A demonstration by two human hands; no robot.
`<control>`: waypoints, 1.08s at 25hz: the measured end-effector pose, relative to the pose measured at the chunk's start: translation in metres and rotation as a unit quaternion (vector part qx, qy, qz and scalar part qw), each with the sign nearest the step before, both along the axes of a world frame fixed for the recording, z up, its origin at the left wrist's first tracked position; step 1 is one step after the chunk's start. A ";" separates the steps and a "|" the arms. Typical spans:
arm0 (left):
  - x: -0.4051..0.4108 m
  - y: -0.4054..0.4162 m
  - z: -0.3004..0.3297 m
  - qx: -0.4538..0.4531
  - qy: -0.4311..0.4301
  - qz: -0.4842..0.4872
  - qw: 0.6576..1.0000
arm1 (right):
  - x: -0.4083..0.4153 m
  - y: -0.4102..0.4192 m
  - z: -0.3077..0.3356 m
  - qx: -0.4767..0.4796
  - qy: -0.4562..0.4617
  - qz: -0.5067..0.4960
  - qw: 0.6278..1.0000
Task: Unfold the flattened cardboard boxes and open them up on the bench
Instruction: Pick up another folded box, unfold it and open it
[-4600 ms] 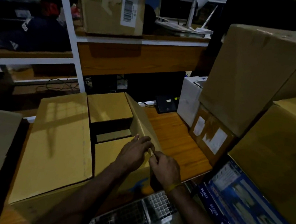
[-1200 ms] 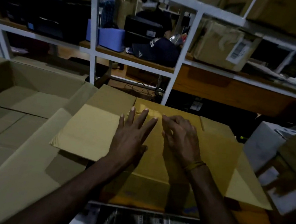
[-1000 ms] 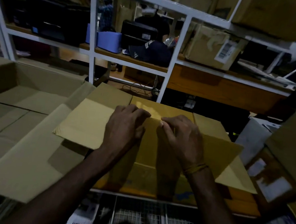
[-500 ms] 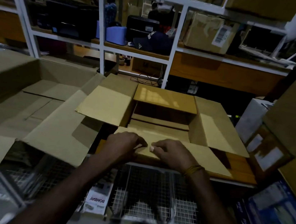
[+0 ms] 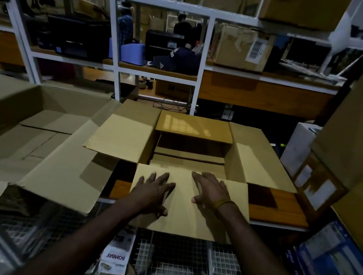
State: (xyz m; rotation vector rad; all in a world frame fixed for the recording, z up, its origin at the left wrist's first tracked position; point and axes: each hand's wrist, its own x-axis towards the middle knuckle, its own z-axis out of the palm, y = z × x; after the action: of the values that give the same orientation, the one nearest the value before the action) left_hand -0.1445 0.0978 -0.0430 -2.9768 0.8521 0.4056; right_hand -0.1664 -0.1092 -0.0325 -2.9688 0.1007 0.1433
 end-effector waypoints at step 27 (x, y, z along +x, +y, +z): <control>-0.046 -0.050 -0.013 -0.201 -0.076 0.054 0.975 | -0.089 -0.051 -0.037 0.144 -0.207 -0.038 0.967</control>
State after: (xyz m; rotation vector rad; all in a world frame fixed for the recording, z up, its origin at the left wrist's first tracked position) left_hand -0.1902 0.0481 -0.0555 -3.3771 0.8470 0.0002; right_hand -0.2556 -0.1599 -0.0695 -2.6321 0.1262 -0.4346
